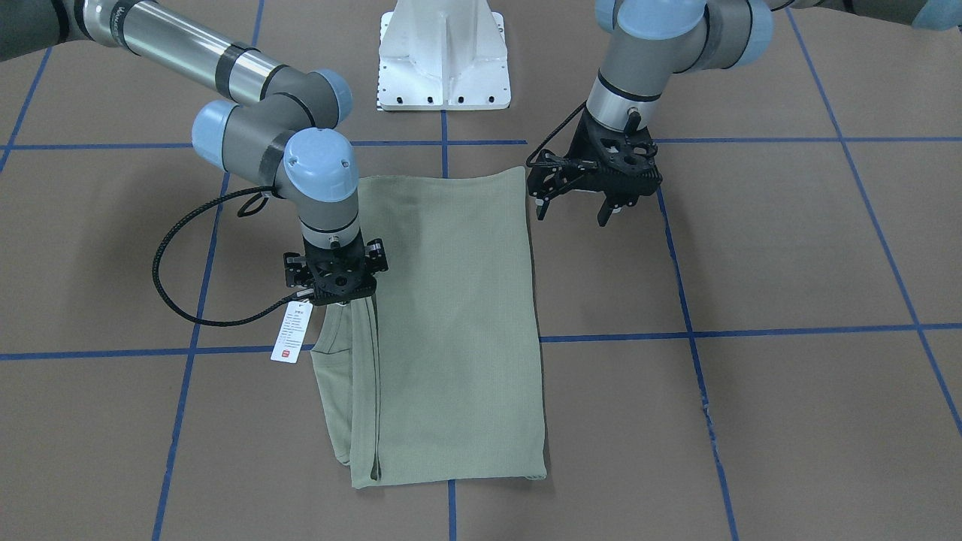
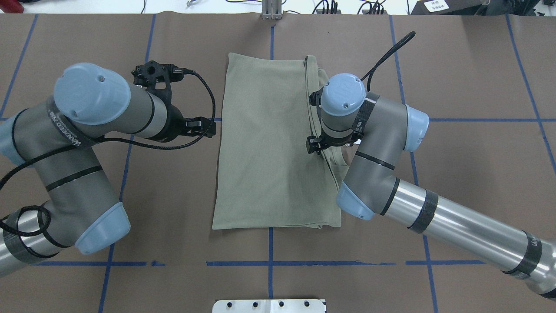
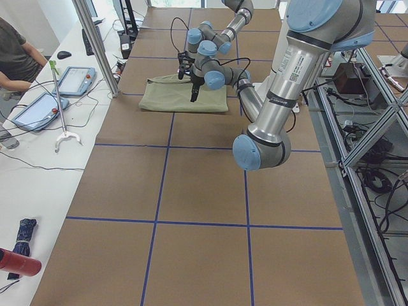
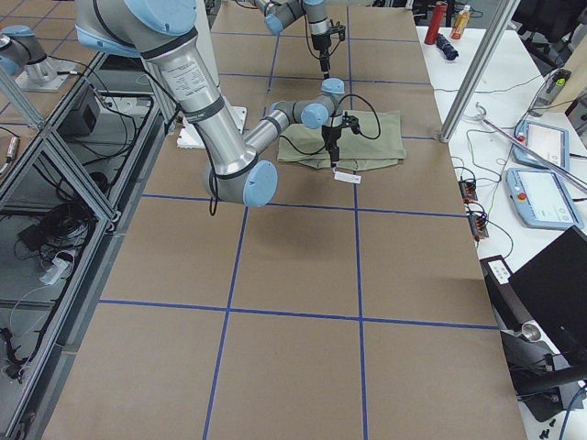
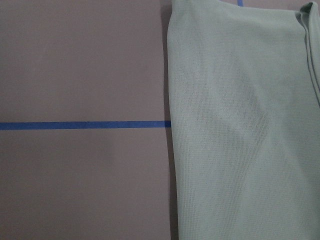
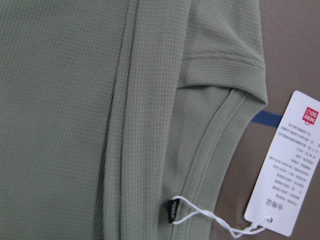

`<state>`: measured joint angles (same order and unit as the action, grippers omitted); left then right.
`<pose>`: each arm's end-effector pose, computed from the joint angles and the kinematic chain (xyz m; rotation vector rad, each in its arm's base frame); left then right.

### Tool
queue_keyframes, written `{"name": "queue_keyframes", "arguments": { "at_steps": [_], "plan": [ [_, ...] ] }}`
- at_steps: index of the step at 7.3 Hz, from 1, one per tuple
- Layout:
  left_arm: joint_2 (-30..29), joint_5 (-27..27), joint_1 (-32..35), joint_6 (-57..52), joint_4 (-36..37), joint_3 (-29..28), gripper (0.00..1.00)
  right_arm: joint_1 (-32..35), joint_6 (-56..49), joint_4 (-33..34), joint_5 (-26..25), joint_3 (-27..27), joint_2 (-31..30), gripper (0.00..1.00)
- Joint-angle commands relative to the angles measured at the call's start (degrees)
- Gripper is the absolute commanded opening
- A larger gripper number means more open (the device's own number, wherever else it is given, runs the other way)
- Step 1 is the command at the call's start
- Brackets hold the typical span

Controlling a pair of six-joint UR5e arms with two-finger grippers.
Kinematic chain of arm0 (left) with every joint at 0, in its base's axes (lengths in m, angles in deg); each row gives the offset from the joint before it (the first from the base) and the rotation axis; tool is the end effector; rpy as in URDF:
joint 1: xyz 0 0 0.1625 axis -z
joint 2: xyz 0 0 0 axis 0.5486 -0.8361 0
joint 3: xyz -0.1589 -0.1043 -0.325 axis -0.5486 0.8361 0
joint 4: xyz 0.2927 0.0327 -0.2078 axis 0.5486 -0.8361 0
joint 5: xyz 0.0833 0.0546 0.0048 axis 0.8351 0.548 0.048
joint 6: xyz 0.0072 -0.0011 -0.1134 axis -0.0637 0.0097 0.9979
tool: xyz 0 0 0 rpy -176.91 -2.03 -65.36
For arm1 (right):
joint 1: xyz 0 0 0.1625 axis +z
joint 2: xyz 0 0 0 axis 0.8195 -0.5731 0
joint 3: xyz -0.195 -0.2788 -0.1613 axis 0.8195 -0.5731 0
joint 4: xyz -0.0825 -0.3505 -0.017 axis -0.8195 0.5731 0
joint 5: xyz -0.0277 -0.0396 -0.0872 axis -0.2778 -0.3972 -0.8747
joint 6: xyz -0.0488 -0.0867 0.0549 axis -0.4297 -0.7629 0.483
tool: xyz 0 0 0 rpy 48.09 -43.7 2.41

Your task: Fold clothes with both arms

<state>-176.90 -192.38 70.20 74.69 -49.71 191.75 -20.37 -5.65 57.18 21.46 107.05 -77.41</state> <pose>0.3751 -0.4123 0.2322 0.2822 0.9526 -0.0838 -0.4831 -0.4567 0.3151 0.1331 -0.6315 -0.1889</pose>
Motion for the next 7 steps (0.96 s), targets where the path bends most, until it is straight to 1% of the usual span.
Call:
{"name": "queue_keyframes", "arguments": {
  "at_steps": [1,3,6,7],
  "plan": [
    [-0.1,0.0,0.0,0.1,0.0,0.0,1.0,0.2,-0.1,0.0,0.1,0.0,-0.3,1.0],
    [-0.2,0.0,-0.1,0.2,0.0,0.0,1.0,1.9,-1.3,0.1,1.8,0.0,-1.3,1.0],
    [-0.8,0.0,-0.1,0.5,0.0,0.1,1.0,5.1,-6.2,-0.6,3.0,0.2,-4.9,1.0],
    [-0.8,0.0,-0.1,0.4,0.0,0.1,1.0,6.4,-6.4,-0.5,4.5,0.3,-4.9,1.0]
  ]
}}
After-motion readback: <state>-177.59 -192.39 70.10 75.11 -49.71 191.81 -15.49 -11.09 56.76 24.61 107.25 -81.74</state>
